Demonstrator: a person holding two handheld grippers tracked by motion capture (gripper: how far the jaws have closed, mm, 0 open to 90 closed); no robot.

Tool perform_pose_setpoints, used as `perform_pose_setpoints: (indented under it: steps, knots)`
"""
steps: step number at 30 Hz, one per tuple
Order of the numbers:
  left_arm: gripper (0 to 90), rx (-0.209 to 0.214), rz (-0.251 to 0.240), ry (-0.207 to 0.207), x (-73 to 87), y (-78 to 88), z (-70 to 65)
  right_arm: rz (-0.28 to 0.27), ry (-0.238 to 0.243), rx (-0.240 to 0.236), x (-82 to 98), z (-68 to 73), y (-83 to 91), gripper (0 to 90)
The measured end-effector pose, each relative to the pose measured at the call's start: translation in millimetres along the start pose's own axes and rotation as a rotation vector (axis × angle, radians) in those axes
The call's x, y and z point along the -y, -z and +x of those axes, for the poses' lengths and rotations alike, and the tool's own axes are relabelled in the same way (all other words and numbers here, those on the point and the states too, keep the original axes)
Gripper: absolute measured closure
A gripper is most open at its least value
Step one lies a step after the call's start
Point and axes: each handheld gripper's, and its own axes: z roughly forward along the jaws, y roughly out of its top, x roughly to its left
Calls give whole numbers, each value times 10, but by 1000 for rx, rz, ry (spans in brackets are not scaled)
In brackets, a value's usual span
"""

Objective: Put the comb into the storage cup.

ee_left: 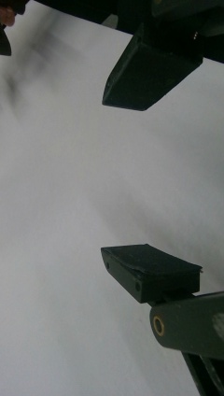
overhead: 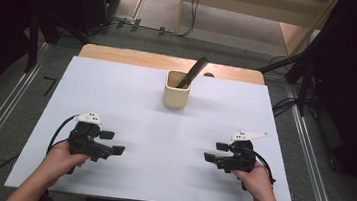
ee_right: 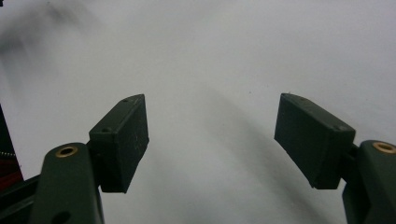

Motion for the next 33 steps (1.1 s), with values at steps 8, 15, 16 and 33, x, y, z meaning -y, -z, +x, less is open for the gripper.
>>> perform_pose_setpoints:
  steps: [8,15,16,33]
  knots:
    - [238,-17,9,-6,28,5,38,2,0,1,6,1,-9,241]
    - [239,-13,10,-12,28,0,42,3,0,2,5,6,-13,241]
    - [239,-14,11,-12,29,0,43,2,1,2,5,6,-13,241]
    - [239,-14,7,-8,30,5,54,3,5,7,7,0,-13,241]
